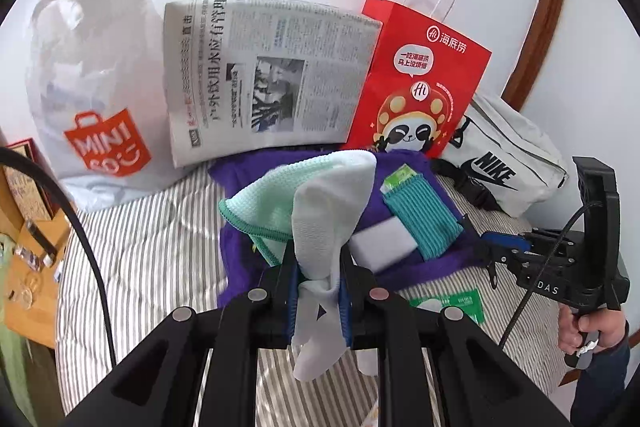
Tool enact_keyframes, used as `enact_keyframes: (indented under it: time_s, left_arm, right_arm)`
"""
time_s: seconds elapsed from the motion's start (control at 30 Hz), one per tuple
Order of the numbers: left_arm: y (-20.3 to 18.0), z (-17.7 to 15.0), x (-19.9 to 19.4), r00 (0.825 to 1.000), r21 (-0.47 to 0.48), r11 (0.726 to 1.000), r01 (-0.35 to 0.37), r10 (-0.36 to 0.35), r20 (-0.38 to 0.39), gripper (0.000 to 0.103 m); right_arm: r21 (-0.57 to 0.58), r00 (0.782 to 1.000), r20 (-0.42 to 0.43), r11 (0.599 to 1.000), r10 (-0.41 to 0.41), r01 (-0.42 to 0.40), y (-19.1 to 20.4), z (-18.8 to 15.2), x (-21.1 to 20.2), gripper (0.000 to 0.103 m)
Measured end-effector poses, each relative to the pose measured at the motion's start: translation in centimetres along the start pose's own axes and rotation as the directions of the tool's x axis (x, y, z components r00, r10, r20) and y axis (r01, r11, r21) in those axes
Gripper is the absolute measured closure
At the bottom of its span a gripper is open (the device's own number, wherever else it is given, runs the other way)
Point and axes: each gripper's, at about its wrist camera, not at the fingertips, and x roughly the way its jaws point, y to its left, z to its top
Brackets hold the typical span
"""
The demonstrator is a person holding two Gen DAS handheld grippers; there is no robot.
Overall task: Organize soft objects
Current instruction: 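Lay the mint-green cloth on the purple towel with the left tool while the right tool lays the strap there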
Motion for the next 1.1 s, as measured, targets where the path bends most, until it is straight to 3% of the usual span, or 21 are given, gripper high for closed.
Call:
enact_keyframes:
  time_s: [0.53, 0.73, 1.1]
  left_arm:
    - [0.9, 4.5, 7.9, 1.0, 0.001, 1.0, 0.003, -0.003, 0.012, 0.087]
    - [1.7, 2.6, 11.0, 0.999, 0.042, 0.999, -0.02, 0.022, -0.048, 0.087]
    - [2.2, -0.1, 12.9, 0.993, 0.072, 0.997, -0.026, 0.034, -0.115, 0.086]
  right_arm:
    - [0.016, 1.0, -0.017, 1.0, -0.013, 0.013, -1.9, 2.2, 3.5, 0.082]
    - [0.017, 0.999, -0.041, 1.0, -0.008, 0.008, -2.0, 2.6, 5.8, 0.082]
    - [0.007, 0.999, -0.027, 0.999, 0.034, -0.034, 0.1, 6.4, 9.7, 0.082]
